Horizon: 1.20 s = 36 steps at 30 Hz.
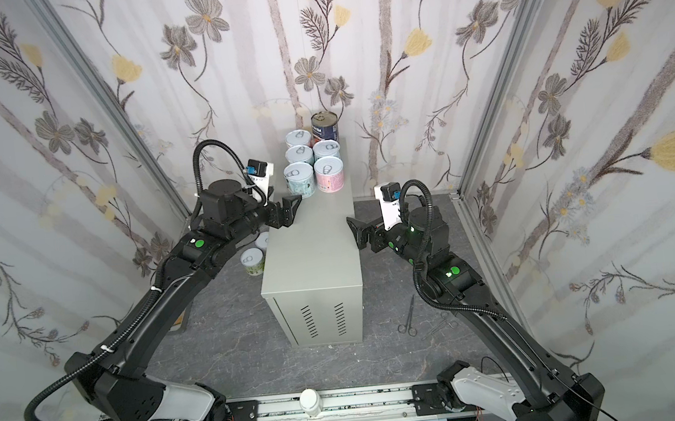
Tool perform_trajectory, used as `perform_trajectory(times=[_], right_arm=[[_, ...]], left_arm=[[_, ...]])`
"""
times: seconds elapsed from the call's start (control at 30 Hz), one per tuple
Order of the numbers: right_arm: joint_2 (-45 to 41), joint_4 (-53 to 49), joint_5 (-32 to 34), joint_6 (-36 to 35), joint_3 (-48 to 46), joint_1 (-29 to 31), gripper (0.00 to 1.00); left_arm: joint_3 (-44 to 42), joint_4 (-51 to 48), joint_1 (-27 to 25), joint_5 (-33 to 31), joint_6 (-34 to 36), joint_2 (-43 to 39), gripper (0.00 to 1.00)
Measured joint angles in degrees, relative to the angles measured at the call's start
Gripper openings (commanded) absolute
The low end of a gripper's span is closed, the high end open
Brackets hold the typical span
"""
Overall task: Place and organize the canned foods onto the counter
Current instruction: 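Open the left gripper and draw back while the right gripper lowers to floor cans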
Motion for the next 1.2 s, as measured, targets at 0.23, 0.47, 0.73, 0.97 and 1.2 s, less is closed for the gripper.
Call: perform_trajectory(times=[0.23,0.47,0.73,0.97,1.2], right_arm=[[-3.65,-2.6,7.1,1.66,-1.42,-3.69,1.0],[-3.39,-8.28,12.46,10.86,-6.51,-15.17,1.0],[7.28,-10.27,6.19,18.93,-9.22,-25.33,1.0],[22.25,-8.57,0.04,20.63,-3.72,-26.32,1.0],[34.53,-9.51,0.07,20.37,2.8,-26.32,1.0]], left_arm=[[-5.51,0.13,0.04,-1.01,0.22,-9.46,0.91],[-12.68,1.53,0.79,-5.03,1.86,-18.67,0.95],[-19.06,2.73,3.43,-7.72,3.13,-21.11,0.98],[-22.34,3.96,5.86,-7.63,3.39,-21.9,1.0],[-24.59,5.66,7.61,-7.63,4.37,-24.57,1.0]])
